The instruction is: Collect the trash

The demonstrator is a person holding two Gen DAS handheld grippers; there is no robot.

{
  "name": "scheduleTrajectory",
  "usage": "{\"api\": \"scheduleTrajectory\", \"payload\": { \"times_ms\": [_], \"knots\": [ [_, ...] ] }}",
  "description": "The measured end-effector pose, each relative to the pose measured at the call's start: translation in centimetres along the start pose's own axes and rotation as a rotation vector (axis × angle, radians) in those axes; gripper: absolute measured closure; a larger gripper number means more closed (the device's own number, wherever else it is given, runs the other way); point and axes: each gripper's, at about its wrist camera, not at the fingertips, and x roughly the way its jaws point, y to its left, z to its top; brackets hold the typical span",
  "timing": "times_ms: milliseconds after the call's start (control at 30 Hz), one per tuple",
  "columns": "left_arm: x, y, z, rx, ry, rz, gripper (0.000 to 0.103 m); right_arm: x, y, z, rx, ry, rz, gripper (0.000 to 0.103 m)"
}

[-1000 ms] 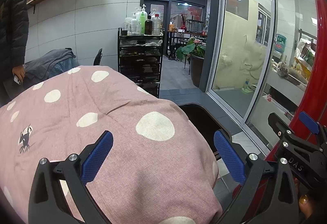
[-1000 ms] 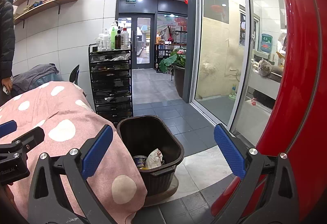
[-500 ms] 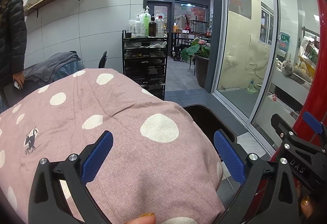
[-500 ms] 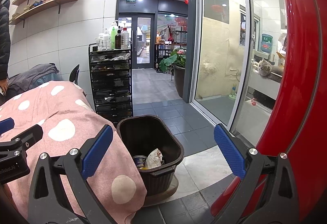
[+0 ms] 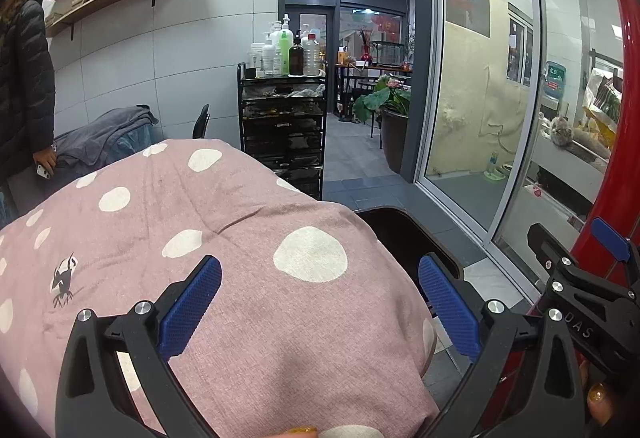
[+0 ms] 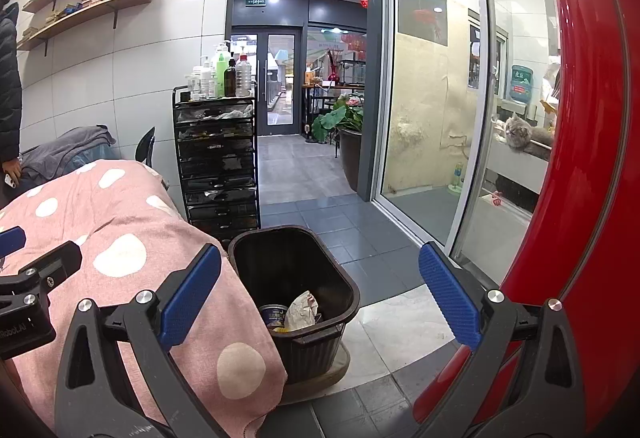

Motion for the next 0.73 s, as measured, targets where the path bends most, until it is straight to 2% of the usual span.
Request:
{"api": "scheduleTrajectory", "payload": {
  "times_ms": [300,400,600,733],
  "knots": [
    [-0.3,0.5,0.3,-0.023,0.0,-0.018,0.006,0.1,-0.3,0.0,0.0,0.001,0.003,0.005],
    [-0.8,1.2,0.3,-0.059,-0.008,-0.031,0.006,0.1,0.0,0.1,-0.011,-0.002,0.008,0.005],
    [-0.8,3.2,0.4,-0.072,0.013,0.051,0.006,0.2,1.0,0.1,-0.028,0.005,0.037,0.005],
    [-1.4,5.4,0.5,-0.089,0.0,0.124,0.006,0.5,2.4,0.5,-0.061,0.021,0.082,0.005]
  ]
}}
